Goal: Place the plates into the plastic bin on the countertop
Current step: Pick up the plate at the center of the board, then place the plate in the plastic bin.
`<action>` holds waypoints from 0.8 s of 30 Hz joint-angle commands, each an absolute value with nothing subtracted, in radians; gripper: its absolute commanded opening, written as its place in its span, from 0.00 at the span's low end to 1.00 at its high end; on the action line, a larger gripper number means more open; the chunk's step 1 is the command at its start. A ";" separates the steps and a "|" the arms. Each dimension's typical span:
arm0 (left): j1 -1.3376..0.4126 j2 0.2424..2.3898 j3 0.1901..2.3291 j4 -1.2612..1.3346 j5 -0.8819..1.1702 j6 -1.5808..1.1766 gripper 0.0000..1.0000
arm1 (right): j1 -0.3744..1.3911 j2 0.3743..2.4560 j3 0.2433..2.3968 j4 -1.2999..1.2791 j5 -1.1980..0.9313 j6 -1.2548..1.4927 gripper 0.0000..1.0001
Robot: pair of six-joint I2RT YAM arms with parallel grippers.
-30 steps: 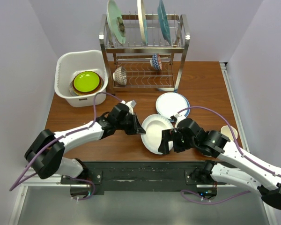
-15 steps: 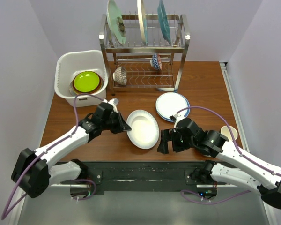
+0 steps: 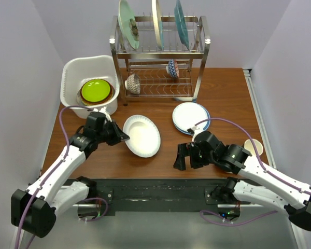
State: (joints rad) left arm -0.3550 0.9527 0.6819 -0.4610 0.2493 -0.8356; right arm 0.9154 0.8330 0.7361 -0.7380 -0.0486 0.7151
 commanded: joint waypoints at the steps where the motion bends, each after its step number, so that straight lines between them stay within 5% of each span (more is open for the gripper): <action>1: -0.276 0.916 0.796 -0.423 0.347 -0.775 0.00 | 0.916 0.839 0.726 -0.706 -0.071 0.726 0.99; 24: 0.100 0.991 1.068 -0.568 0.535 -0.621 0.00 | 0.916 0.864 0.715 -0.690 -0.072 0.713 0.99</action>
State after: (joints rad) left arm 0.0715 0.9970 0.9657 -0.6479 0.4484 -0.6388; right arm 0.9154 0.8574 0.7155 -0.7174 -0.0566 0.7155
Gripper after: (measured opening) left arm 0.059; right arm 0.986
